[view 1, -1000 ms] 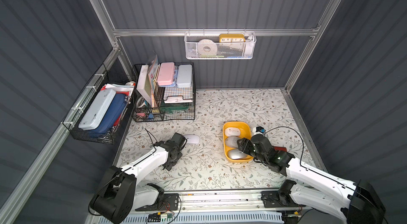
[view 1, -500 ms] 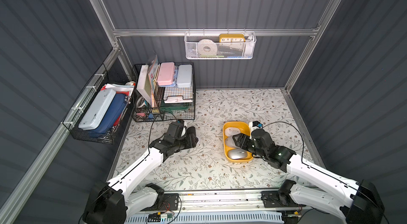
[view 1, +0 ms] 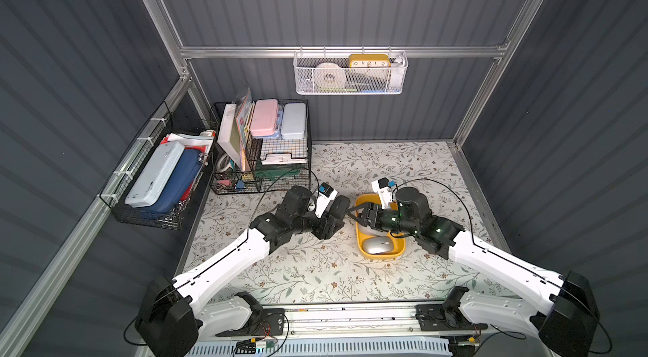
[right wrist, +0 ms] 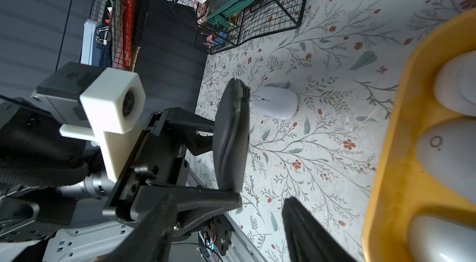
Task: Put the mouse in the storage box
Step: Pick up the mouse from the center of the board.
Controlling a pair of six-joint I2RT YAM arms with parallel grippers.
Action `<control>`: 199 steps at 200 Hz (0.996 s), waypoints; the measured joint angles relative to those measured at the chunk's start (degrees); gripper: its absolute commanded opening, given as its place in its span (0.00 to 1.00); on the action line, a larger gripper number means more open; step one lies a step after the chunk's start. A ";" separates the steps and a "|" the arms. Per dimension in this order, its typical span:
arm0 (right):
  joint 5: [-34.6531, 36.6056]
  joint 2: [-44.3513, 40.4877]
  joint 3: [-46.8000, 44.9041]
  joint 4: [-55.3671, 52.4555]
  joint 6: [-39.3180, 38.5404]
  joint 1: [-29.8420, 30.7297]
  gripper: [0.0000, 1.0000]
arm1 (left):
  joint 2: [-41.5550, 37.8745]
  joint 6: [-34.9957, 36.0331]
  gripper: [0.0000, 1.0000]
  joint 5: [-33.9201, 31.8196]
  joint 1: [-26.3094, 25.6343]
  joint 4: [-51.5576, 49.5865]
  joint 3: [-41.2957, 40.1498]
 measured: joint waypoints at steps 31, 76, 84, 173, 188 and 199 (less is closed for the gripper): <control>-1.99 0.28 0.00 0.39 0.02 0.07 0.69 | -1.51 2.73 0.24 2.14 -0.31 0.96 -1.60; -3.56 1.86 0.22 1.40 0.28 0.55 0.64 | -2.80 4.79 0.24 4.70 -0.37 1.18 -2.45; -4.02 2.51 0.44 1.79 0.37 0.66 0.62 | -2.80 4.96 0.24 5.03 -0.37 1.18 -2.47; -5.70 8.44 2.89 3.48 0.98 2.14 0.41 | -3.04 5.20 0.24 7.26 -0.37 1.38 -3.19; -5.75 9.64 3.82 3.34 1.27 2.12 0.38 | -3.10 5.18 0.24 7.19 -0.31 1.51 -3.19; -5.75 10.29 4.09 3.34 1.22 2.08 0.35 | -3.13 5.18 0.24 7.02 -0.31 1.53 -3.19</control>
